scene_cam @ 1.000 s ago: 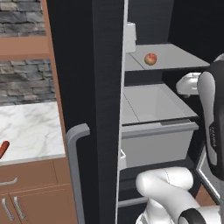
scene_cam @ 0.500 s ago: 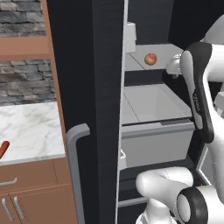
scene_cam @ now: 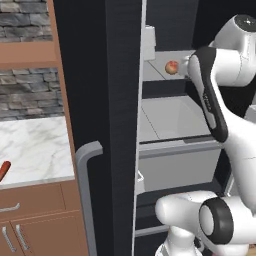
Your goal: Open the fridge, remove the peach, carrot, and steak, and place them on any counter.
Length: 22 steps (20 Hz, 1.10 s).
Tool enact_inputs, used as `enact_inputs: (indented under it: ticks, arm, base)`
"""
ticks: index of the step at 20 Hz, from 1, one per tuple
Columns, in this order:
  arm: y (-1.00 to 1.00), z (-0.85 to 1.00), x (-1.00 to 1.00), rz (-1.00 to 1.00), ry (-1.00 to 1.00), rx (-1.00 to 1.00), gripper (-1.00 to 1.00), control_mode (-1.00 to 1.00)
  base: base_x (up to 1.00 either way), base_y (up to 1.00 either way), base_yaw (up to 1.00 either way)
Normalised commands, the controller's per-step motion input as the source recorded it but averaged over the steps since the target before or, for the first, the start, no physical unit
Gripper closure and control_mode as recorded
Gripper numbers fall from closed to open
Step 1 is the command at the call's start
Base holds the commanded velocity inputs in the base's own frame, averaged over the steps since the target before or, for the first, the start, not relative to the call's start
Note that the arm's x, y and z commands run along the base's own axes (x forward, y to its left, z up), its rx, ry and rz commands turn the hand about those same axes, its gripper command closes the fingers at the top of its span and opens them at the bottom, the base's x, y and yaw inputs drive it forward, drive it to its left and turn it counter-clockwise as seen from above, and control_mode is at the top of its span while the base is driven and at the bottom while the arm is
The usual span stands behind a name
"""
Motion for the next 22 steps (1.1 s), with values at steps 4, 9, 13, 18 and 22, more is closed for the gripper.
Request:
enact_inputs:
  ticks: [4,9,13,18,22]
  arm:
    - [0.04,0.19,0.78,0.00,0.13,0.00,-1.00,-1.00]
    - [0.07,-0.10,0.87,-0.01,0.12,0.00,-1.00,-1.00]
    - [0.05,-0.17,0.91,-0.02,0.07,0.00,-1.00,-1.00]
    - [0.02,-0.19,0.87,-0.01,0.04,0.00,-1.00,-1.00]
    - [0.00,-0.23,0.62,-0.01,0.02,0.00,-1.00,-1.00]
  base:
    - [0.00,0.00,0.00]
    - [0.00,0.00,0.00]
    - [0.00,0.00,0.00]
    - [0.00,0.00,0.00]
    - [0.00,0.00,0.00]
